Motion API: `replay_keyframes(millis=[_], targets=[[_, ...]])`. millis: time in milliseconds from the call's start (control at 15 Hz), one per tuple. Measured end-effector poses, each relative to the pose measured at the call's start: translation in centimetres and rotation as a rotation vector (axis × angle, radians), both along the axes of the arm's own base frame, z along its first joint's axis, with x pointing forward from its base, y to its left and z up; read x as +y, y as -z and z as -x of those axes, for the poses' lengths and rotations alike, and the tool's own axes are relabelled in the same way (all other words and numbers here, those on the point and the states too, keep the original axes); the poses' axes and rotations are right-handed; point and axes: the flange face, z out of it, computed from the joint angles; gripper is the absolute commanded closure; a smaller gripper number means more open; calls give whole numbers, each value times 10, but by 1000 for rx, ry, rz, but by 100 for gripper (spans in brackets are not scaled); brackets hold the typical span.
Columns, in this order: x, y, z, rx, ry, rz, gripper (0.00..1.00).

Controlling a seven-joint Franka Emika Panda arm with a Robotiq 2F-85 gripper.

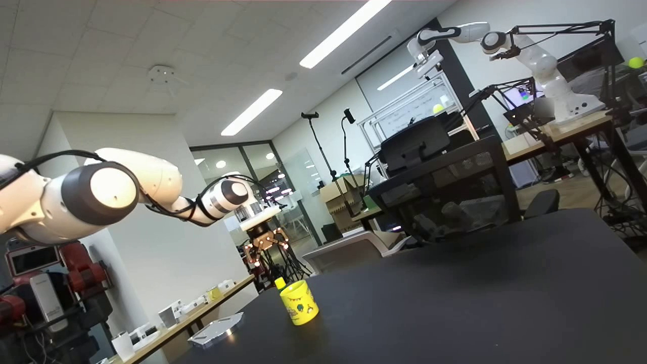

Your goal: Put the glue stick in the mug

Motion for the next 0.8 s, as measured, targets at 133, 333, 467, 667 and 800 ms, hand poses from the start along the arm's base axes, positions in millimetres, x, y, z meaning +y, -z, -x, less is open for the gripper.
replay_keyframes(millis=[133,333,467,667,800], targets=[[9,9,-1,-12,-54,-5,0],[12,23,-6,-39,-121,-17,0],[13,30,-8,-48,-153,-23,0],[15,40,-8,-43,-190,-34,0],[17,45,-8,-37,-208,-43,0]])
